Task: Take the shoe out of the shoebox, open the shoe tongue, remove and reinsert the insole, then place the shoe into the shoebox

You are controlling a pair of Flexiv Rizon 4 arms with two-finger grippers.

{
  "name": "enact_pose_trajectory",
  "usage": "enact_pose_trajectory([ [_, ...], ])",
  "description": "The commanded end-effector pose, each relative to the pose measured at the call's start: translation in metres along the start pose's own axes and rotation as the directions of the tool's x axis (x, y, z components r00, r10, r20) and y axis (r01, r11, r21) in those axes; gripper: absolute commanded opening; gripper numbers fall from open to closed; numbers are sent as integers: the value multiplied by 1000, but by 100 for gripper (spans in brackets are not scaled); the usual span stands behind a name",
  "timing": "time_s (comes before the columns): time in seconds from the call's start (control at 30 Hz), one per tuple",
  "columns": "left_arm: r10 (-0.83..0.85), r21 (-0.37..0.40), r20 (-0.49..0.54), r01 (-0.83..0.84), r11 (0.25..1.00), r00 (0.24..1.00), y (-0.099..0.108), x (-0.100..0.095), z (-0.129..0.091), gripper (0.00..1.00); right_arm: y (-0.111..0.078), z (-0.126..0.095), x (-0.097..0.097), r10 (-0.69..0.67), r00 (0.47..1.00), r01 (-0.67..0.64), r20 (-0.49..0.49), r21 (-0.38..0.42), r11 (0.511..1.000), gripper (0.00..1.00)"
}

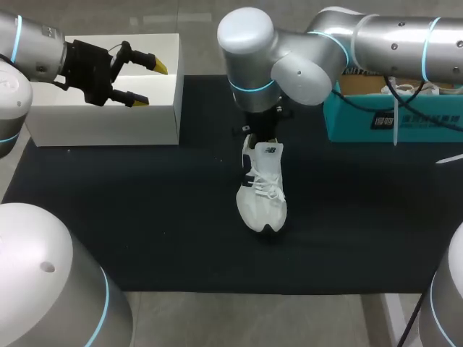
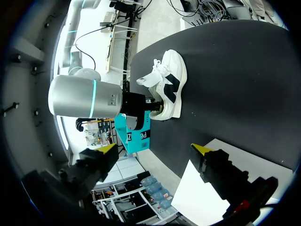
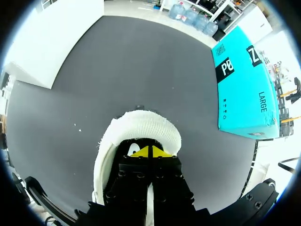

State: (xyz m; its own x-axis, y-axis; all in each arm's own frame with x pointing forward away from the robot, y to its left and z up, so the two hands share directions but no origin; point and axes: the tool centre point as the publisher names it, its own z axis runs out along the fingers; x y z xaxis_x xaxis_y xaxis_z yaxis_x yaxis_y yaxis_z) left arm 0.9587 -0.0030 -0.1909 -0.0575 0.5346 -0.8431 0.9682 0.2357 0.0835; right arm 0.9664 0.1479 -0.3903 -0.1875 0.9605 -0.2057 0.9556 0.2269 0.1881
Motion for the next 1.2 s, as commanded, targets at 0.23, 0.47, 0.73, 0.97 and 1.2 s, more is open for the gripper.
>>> enact_pose_trajectory([
  [0.23, 0, 0, -3, 0, 1000, 1000, 0, 0, 0, 100, -2, 31, 14, 4, 999, -3, -52, 13, 1000, 0],
  [0.47, 0, 0, -3, 0, 1000, 1000, 0, 0, 0, 100, -17, -7, 9, 12, 999, -11, -30, 10, 1000, 0],
  [0.73, 0, 0, -3, 0, 1000, 1000, 0, 0, 0, 100, -30, -30, 8, -4, 1000, 6, -23, 54, 999, 0],
  [0.97, 0, 0, -3, 0, 1000, 1000, 0, 0, 0, 100, -39, -6, 13, 8, 998, 0, -70, 117, 993, 0],
  [1.2, 0, 0, -3, 0, 1000, 1000, 0, 0, 0, 100, -43, 17, 18, 23, 994, -6, -107, 156, 988, 0],
])
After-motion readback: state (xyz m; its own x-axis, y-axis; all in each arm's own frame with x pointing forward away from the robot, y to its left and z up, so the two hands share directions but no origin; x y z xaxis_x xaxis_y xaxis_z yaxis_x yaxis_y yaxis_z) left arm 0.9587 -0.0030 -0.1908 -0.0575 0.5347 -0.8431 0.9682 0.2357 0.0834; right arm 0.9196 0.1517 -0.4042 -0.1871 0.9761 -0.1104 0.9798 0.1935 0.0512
